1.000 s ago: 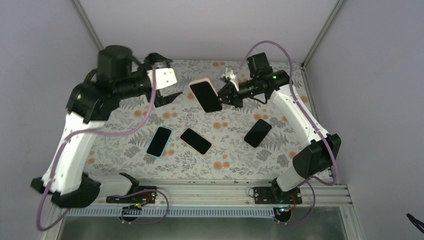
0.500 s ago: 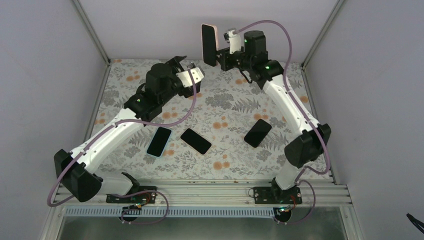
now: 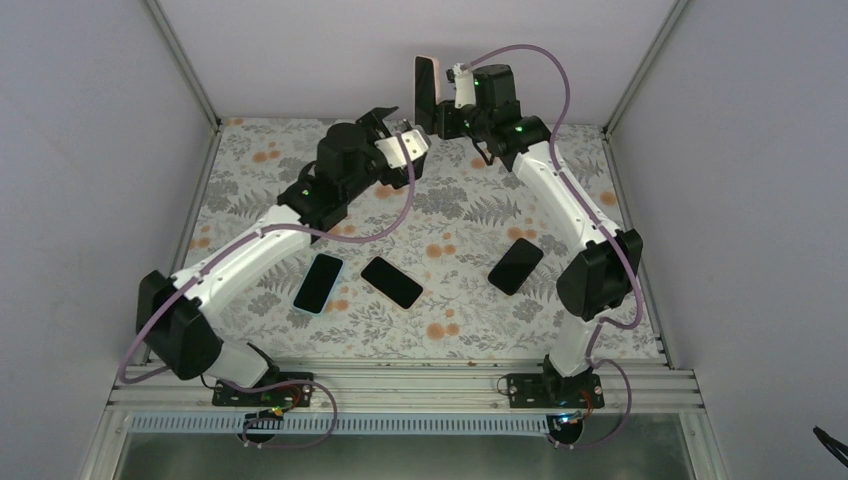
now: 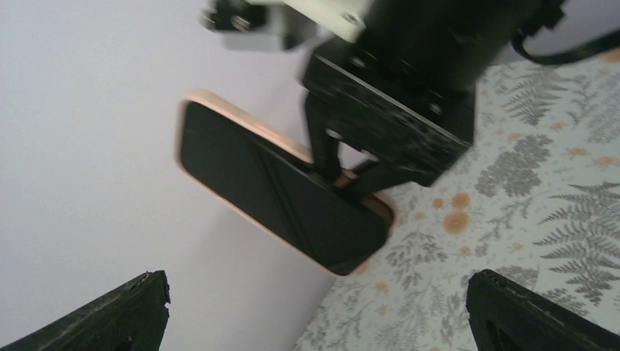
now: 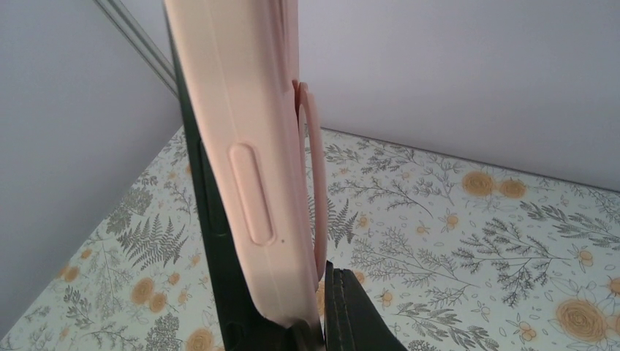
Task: Take the phone out of the phone case
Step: Remove the phone case from the phone, then place the phone case at the center of the board, then pick up the phone at the center of the board.
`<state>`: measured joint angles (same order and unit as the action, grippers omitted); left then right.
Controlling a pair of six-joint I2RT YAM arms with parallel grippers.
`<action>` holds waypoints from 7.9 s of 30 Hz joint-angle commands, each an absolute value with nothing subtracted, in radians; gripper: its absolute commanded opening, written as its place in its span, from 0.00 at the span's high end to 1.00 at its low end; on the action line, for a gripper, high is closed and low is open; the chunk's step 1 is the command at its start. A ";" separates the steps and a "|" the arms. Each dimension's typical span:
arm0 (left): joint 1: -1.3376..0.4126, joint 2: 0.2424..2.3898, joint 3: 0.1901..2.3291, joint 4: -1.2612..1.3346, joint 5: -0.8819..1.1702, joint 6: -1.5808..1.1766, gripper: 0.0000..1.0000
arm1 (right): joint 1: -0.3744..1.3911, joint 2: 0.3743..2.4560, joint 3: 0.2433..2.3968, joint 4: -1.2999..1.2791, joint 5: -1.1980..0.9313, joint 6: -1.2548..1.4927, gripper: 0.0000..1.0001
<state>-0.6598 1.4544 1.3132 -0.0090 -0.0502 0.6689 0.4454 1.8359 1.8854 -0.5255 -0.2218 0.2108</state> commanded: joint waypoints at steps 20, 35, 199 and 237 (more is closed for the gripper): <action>-0.665 1.634 1.399 0.139 -0.143 0.607 0.01 | 0.447 1.792 1.937 -0.433 -0.268 0.265 0.97; -0.664 1.643 1.382 0.237 -0.247 0.592 0.02 | 0.447 1.763 1.897 -0.413 -0.289 0.263 0.97; -0.430 1.487 1.405 -0.789 0.223 0.706 0.00 | 0.124 1.642 1.305 -0.893 -0.023 -0.375 0.59; -0.980 2.281 1.803 -0.539 -0.093 0.619 0.06 | -0.136 1.687 0.964 -0.716 -0.154 -0.561 0.96</action>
<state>-0.9600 2.2688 1.8103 -0.5812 -0.0582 0.6350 -0.1223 1.6394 0.9184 -0.7277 -0.0803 -0.5354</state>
